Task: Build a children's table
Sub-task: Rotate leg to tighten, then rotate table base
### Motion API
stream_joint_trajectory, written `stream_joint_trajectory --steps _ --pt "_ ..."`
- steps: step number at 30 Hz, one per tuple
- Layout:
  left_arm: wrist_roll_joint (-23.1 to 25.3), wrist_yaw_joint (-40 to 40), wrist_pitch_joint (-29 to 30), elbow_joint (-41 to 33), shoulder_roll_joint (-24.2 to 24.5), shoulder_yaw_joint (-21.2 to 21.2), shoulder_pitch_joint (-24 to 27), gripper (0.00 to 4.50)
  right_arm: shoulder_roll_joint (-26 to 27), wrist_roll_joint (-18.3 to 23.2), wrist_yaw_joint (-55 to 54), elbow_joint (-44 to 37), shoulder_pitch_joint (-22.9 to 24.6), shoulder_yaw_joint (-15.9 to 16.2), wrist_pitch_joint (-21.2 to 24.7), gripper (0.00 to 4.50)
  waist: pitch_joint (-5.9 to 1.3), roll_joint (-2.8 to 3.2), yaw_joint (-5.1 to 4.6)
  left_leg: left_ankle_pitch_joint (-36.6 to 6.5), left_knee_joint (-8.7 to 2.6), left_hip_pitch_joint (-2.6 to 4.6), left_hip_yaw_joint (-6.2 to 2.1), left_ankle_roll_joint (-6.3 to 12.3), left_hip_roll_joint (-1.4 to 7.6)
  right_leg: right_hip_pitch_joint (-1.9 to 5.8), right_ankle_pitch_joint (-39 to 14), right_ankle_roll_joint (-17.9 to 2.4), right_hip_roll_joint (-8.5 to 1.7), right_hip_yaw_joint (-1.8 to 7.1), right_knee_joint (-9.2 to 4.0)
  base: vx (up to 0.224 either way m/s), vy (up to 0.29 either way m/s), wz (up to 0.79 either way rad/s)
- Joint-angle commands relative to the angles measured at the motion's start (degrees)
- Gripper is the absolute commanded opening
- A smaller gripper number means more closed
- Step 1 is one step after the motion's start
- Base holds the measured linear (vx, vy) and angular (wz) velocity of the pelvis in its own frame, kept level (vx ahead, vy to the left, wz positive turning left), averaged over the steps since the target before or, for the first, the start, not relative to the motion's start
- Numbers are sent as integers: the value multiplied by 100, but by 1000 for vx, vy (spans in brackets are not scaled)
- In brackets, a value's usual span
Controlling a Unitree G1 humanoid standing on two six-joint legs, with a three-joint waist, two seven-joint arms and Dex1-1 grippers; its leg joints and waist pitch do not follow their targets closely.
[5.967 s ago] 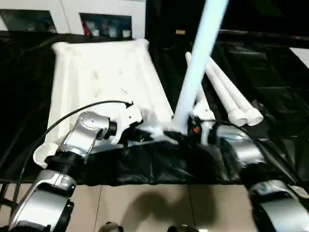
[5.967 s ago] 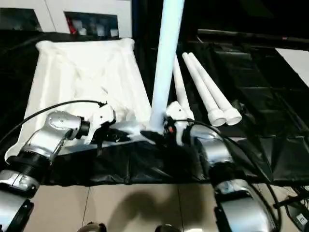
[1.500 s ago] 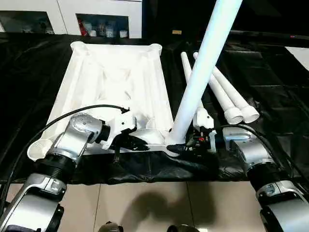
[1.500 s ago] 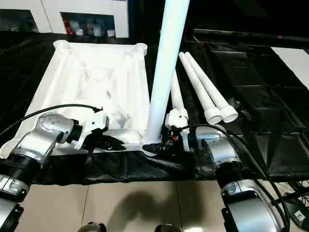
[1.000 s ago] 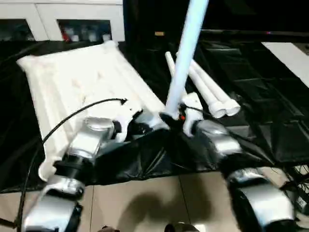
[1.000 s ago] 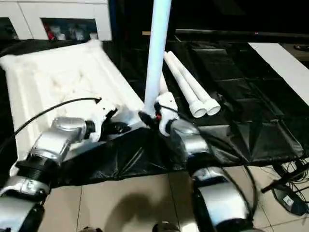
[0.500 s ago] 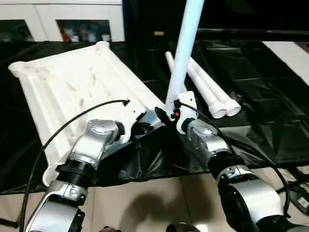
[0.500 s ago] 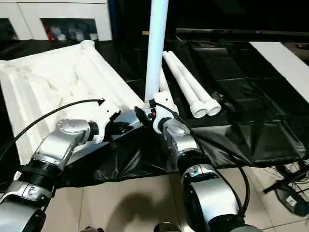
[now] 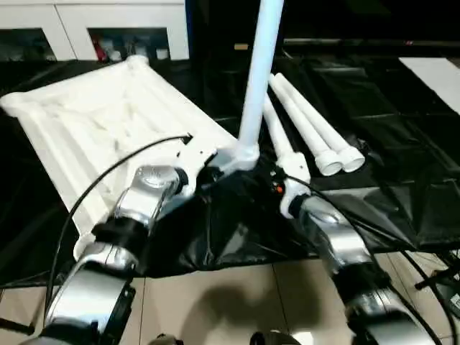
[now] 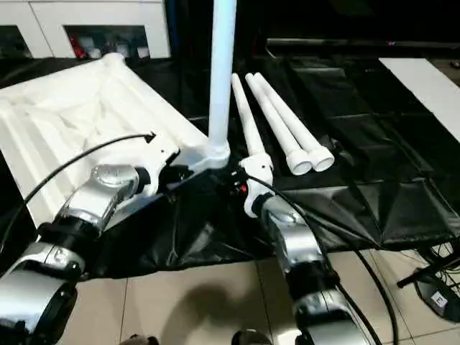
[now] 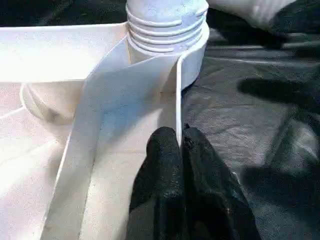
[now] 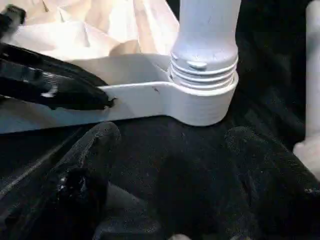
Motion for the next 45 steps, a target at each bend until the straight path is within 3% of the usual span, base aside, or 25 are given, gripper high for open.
stream_joint_trajectory --steps 1,2,3,7,8,11,12,15,16,17,18,19,20,21,22,25,27,31,34,38,39,45 --pt "-182 208 -245 -155 -43 225 -111 44 53 18 -70 -3 49 23 90 387 -471 -24 71 -829 -243 23 -43 367 72 402 -29 -1515 -356 198 -363 0 0 0" --pt "-183 257 -307 -213 -44 242 -107 60 78 10 -97 43 37 15 85 387 -469 14 84 -846 -247 30 -45 346 91 379 -117 -1529 -359 199 -364 0 0 0" --pt "-281 316 -348 -332 -45 345 -120 63 118 -29 -150 63 34 19 129 387 -472 16 86 -834 -246 28 -50 336 102 379 -93 -1528 -359 198 -353 0 0 0" --pt "-424 577 -363 -753 60 614 -146 63 202 -113 -249 92 20 77 287 387 -471 -76 128 -666 -245 15 -46 359 111 385 46 -1507 -365 183 -303 0 0 0" --pt "-408 661 -314 -866 131 661 -148 63 205 -129 -258 80 19 112 352 387 -469 -47 145 -620 -248 18 -56 361 114 386 51 -1482 -376 180 -292 0 0 0" --pt "-174 881 -38 -1256 509 732 -67 63 212 -226 -309 148 -41 252 504 387 -469 -39 138 -543 -243 33 -51 313 115 369 137 -1412 -361 176 -267 0 0 0" --pt "2 1035 172 -1443 725 788 24 63 226 -262 -331 259 -111 278 512 387 -468 -53 143 -520 -244 34 -54 286 114 376 146 -1387 -363 173 -257 0 0 0" --pt "499 1531 997 -2127 1408 1111 500 63 306 -291 -429 743 -423 217 406 387 -476 -23 107 -518 -241 43 -62 194 133 368 96 -1383 -388 168 -230 0 0 0" --pt "634 1611 1253 -2354 1546 1206 688 63 319 -294 -460 861 -503 196 377 387 -464 -87 75 -507 -243 21 -55 172 116 376 10 -1349 -369 165 -242 0 0 0" --pt "678 1648 1358 -2450 1599 1238 770 46 325 -298 -473 907 -534 189 368 387 -460 -30 87 -496 -238 42 -56 156 117 356 -48 -1345 -371 173 -241 0 0 0" --pt "779 1642 1616 -2706 1733 1287 1010 46 350 -301 -512 1048 -635 163 347 387 -462 -42 102 -507 -235 78 -39 151 136 320 -5 -1377 -367 172 -241 0 0 0" --pt "779 1642 1616 -2706 1733 1287 1010 35 350 -301 -512 1048 -635 163 347 387 -459 -34 111 -474 -244 58 -46 145 135 337 19 -1390 -365 167 -228 0 0 0" --pt "830 1590 1929 -2971 1856 1332 1299 27 397 -286 -600 1265 -795 119 338 387 -466 -67 155 -453 -236 103 -19 157 130 299 70 -1387 -347 162 -245 0 0 0" --pt "830 1590 1929 -2971 1856 1332 1299 27 397 -286 -600 1265 -795 119 338 387 -481 -47 169 -423 -235 97 -39 136 152 311 135 -1433 -377 158 -197 0 0 0" --pt "880 1548 2025 -3016 1930 1289 1419 12 427 -261 -623 1379 -881 95 342 358 -463 -39 204 -424 -242 99 -25 131 140 289 126 -1417 -357 149 -221 0 0 0" --pt "779 1190 2373 -2957 2115 914 1656 4 546 -216 -768 1892 -1251 19 271 351 -451 -70 226 -720 -267 106 -38 9 135 265 -239 -1360 -372 136 -233 0 0 0" --pt "730 1074 2513 -2956 2116 787 1702 0 581 -210 -784 2111 -1391 0 225 327 -444 -41 274 -842 -270 142 -31 -83 142 241 -328 -1297 -380 142 -252 0 0 0" --pt "896 583 3103 -3113 2322 253 1889 0 637 -299 -838 2723 -1747 15 89 300 -453 -66 294 -1017 -291 103 -63 -260 132 274 -462 -1199 -395 131 -236 0 0 0" --pt "855 146 3508 -3412 2481 -24 2018 0 657 -360 -904 3003 -1902 18 29 279 -457 -81 285 -970 -282 60 -76 -283 120 302 -484 -1164 -406 142 -228 0 0 0" --pt "210 -628 3895 -4063 2560 -282 2117 0 715 -390 -975 3417 -2109 1 -107 237 -473 -80 267 -826 -255 58 -59 -257 104 298 -273 -1275 -398 141 -193 0 0 0" --pt "-142 -1029 4045 -4428 2615 -477 2165 0 743 -401 -995 3549 -2172 -2 -162 228 -470 -87 256 -838 -254 63 -53 -251 110 292 -248 -1280 -385 141 -194 0 0 0" --pt "-661 -1547 4320 -5034 2338 -762 2111 0 794 -381 -887 3857 -2347 -47 -338 182 -442 -81 240 -1255 -263 64 -65 -356 116 278 -819 -1142 -385 140 -239 0 0 0"
